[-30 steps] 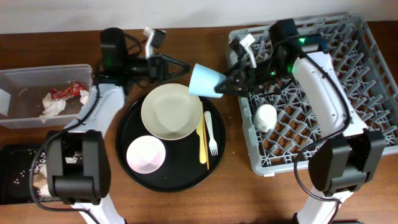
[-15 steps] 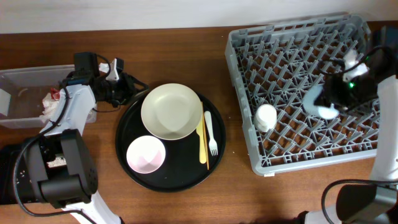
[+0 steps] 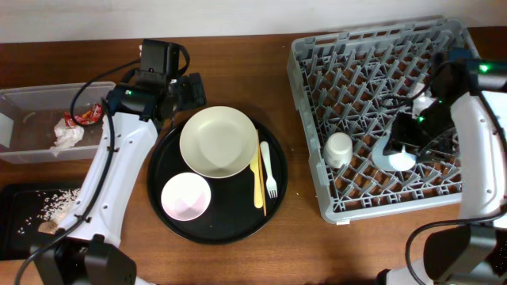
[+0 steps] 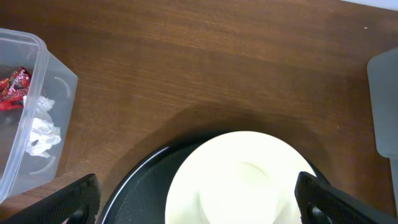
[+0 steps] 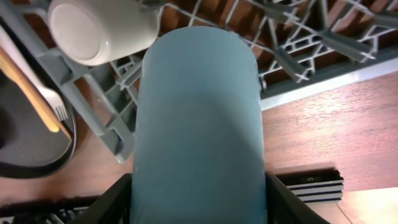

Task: Sort waste into correct bins and load items into the dishwasher rack
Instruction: 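Place the blue cup upside down in the rack with the right gripper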

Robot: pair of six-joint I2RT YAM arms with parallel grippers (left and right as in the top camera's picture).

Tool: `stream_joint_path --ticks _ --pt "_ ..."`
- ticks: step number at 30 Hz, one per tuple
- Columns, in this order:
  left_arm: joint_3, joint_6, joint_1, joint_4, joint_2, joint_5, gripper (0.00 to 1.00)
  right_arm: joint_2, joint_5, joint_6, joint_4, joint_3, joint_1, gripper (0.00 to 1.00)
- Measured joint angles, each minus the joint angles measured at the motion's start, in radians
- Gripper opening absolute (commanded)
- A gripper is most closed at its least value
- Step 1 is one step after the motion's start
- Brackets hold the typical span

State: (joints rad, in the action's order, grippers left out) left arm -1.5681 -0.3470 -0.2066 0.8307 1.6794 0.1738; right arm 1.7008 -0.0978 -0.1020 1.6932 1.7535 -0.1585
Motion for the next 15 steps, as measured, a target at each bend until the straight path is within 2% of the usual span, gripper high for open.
stream_joint_path --ticks 10,15 --pt "0.0 0.0 0.0 0.0 0.0 0.003 1.0 0.009 0.104 -0.056 -0.021 -0.002 0.03 0.26" --pt "0.0 0.0 0.0 0.0 0.0 0.003 1.0 0.153 0.109 -0.051 -0.057 -0.005 0.03 0.25"
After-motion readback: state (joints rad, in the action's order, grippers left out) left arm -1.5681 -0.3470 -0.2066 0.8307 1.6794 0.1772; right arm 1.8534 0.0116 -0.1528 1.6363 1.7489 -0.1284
